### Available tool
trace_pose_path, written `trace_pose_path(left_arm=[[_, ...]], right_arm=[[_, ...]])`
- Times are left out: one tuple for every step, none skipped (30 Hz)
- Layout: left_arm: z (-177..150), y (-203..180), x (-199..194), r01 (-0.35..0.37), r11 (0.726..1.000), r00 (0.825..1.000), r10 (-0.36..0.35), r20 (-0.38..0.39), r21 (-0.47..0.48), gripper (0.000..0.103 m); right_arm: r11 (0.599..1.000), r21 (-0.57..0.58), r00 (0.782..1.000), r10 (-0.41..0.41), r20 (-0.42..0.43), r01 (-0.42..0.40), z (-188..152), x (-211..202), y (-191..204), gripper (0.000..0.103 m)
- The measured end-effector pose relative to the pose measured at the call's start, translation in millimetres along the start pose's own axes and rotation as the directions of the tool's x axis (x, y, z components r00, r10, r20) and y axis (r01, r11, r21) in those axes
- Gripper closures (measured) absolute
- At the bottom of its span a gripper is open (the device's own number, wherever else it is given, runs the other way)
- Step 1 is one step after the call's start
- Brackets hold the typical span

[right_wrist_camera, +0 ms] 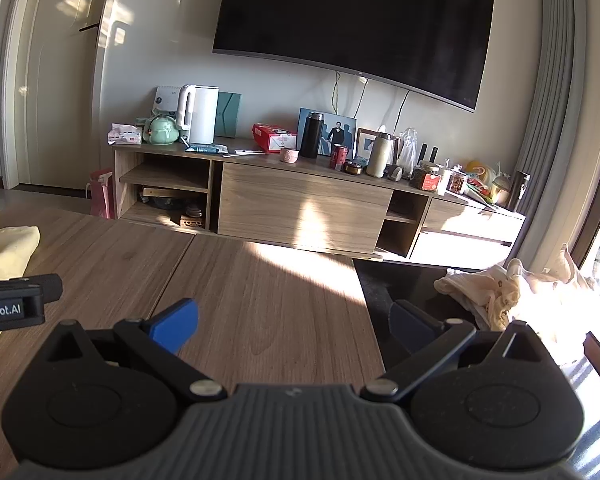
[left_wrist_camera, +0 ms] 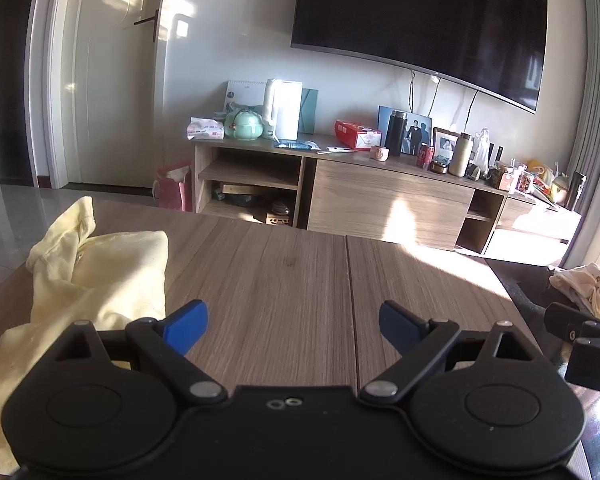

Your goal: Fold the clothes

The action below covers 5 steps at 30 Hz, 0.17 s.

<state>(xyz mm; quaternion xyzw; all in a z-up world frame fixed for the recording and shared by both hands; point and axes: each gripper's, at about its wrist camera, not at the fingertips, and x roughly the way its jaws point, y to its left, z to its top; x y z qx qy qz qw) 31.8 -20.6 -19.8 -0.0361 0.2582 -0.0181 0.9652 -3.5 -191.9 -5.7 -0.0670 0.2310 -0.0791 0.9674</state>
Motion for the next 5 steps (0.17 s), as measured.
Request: trace_pose_path(left_arm=[[0.2, -0.7, -0.9, -0.002, 1.000, 1.000, 0.002, 0.007, 0.004, 0.009], [0.3, -1.6, -1.5, -0.007, 1.000, 1.000, 0.006, 0.012, 0.009, 0.009], [0.6, -2.2, -1.3, -0.020, 1.000, 1.000, 0.019, 0.012, 0.010, 0.009], [1.1, -2.3, -0.8, -0.029, 1.000, 1.000, 0.029, 0.010, 0.009, 0.009], [1.6, -2.0, 0.1, -0.030, 1.000, 1.000, 0.030, 0.006, 0.011, 0.009]], right_arm=[[1.000, 0.000, 1.000, 0.000, 0.000, 0.000, 0.1, 0.1, 0.1, 0.000], [1.000, -0.001, 1.000, -0.001, 0.000, 0.001, 0.2, 0.4, 0.2, 0.000], [1.000, -0.002, 1.000, -0.001, 0.000, 0.001, -0.1, 0.3, 0.5, 0.000], [1.000, -0.002, 1.000, -0.001, 0.000, 0.001, -0.3, 0.2, 0.9, 0.000], [1.000, -0.003, 1.000, -0.001, 0.000, 0.001, -0.3, 0.1, 1.2, 0.000]])
